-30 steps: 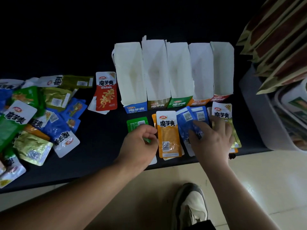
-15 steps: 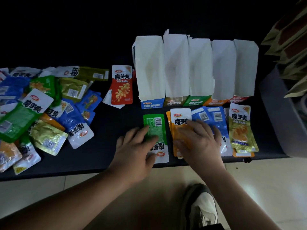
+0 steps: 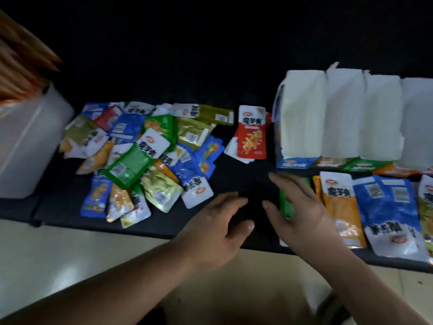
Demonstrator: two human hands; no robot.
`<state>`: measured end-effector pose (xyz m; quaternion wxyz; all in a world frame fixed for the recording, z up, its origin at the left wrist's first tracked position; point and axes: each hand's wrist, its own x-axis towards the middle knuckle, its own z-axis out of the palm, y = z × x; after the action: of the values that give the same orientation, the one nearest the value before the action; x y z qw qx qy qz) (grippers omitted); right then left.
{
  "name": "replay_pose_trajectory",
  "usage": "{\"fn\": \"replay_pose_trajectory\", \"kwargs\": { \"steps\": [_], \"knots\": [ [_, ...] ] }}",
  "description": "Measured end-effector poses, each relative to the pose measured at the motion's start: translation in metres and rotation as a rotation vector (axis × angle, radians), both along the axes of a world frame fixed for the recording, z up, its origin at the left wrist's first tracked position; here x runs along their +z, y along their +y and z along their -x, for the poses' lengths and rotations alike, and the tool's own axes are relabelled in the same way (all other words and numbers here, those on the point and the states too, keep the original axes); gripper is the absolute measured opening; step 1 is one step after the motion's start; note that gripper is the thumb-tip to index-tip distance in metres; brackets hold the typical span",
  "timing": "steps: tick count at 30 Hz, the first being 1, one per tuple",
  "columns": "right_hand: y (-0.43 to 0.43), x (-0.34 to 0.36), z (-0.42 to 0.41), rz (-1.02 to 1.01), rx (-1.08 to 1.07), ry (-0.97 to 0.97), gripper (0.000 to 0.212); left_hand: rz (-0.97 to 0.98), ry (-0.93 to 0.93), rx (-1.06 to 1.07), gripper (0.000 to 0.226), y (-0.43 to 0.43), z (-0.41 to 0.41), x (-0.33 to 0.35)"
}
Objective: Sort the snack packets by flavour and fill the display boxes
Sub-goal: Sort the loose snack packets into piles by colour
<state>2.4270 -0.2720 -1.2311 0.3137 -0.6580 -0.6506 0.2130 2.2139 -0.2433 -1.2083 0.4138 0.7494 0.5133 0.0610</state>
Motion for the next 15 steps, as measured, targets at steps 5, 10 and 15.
{"fn": "replay_pose_trajectory", "kwargs": {
  "steps": [5, 10, 15],
  "knots": [
    [0.015, -0.010, 0.046, 0.130, 0.120, 0.023, 0.066, -0.284, 0.053, 0.144, 0.046, -0.007, 0.047, -0.020],
    [0.048, -0.007, 0.070, 0.165, 0.209, -0.070, 0.071, -0.421, 0.359, 0.198, 0.059, 0.015, 0.090, -0.036],
    [0.110, -0.008, 0.112, 0.299, 0.407, -0.314, 0.084, -0.357, 0.508, 0.146, 0.074, 0.015, 0.116, -0.054]
  ]
}}
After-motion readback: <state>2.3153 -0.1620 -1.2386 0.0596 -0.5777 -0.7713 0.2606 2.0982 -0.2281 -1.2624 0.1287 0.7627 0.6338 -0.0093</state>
